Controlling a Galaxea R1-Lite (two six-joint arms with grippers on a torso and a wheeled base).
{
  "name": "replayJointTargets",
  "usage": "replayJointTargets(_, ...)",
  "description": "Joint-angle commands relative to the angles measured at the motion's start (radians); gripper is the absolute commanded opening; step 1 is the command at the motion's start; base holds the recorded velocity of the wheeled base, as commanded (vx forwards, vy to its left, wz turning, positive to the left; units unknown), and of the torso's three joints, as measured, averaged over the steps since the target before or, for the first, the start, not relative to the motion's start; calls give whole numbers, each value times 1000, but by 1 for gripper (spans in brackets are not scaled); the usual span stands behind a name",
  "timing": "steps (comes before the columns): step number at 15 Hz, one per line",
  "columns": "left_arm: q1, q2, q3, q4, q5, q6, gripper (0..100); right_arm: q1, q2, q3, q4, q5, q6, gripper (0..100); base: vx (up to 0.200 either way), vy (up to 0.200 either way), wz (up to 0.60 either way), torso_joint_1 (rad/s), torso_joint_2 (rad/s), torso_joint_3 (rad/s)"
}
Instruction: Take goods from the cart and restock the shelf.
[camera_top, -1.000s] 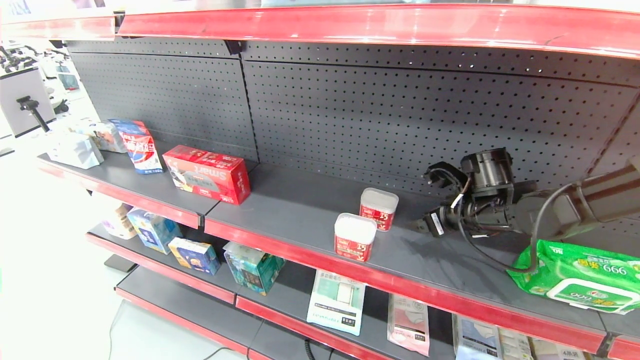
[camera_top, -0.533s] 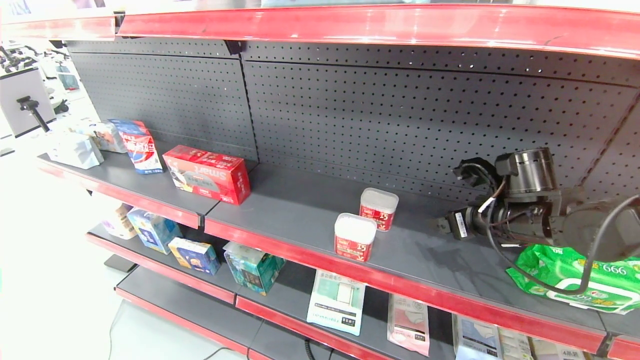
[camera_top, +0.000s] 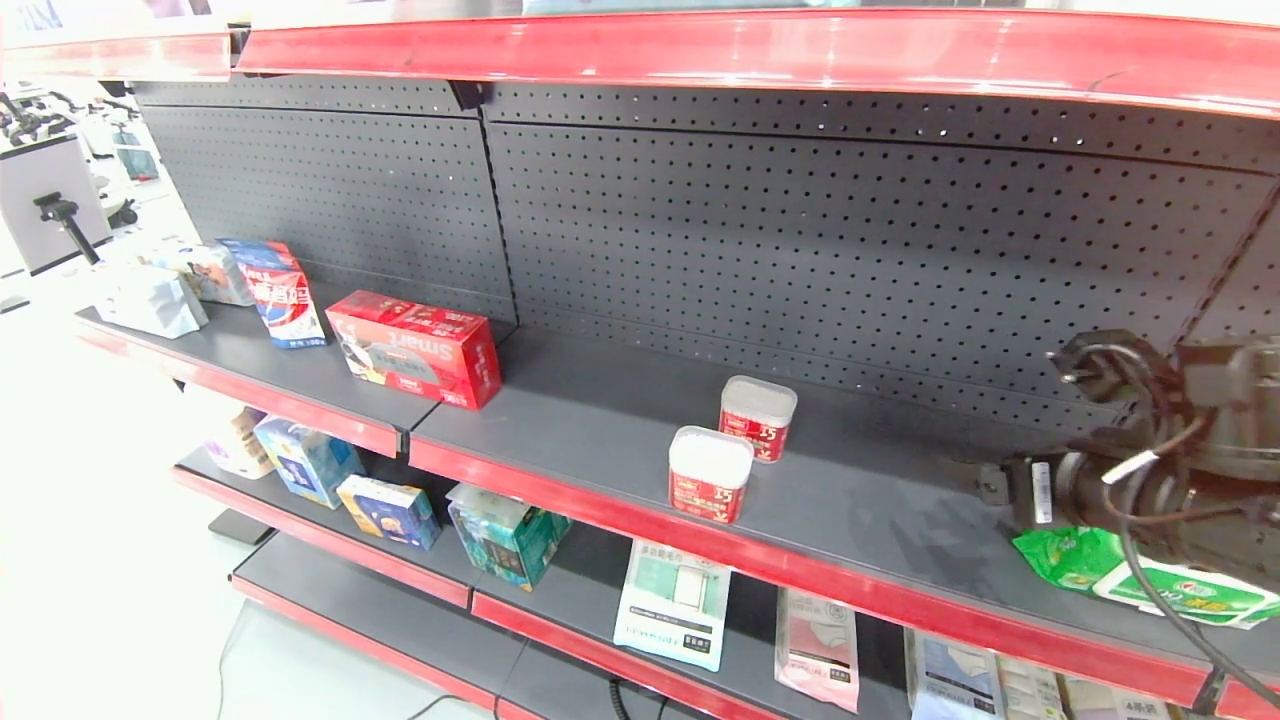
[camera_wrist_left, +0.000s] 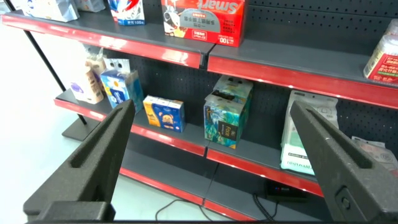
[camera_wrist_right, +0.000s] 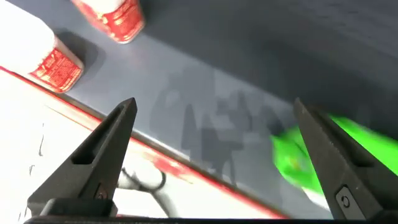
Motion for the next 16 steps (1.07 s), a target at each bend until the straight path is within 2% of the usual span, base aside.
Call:
replayJointTargets(1,0,0,0,0,0,0,100,-52,-333,185,-4,-55,9,100,0,0,0,0,0,0)
replayJointTargets(3,0,0,0,0,0,0,100,-166,-514,261,55,-30,-51,100,0,0,0,0,0,0)
replayJointTargets(5,0,0,0,0,0,0,100,-285,-677,300,134,129,-82,100,0,0,0,0,0,0)
replayJointTargets(6,0,0,0,0,0,0,100,-305,-724,320,138,146,-105,100,0,0,0,0,0,0)
replayJointTargets(7,0,0,0,0,0,0,100,-305,-813,356,141,152,-128,100,0,0,0,0,0,0)
replayJointTargets(13,0,0,0,0,0,0,100,-301,-1029,472,141,158,-134,100,0,0,0,0,0,0)
replayJointTargets(14,0,0,0,0,0,0,100,-299,-1122,537,141,160,-135,100,0,0,0,0,0,0)
replayJointTargets(16,0,0,0,0,0,0,100,-302,-1269,558,249,158,-134,100,0,0,0,0,0,0)
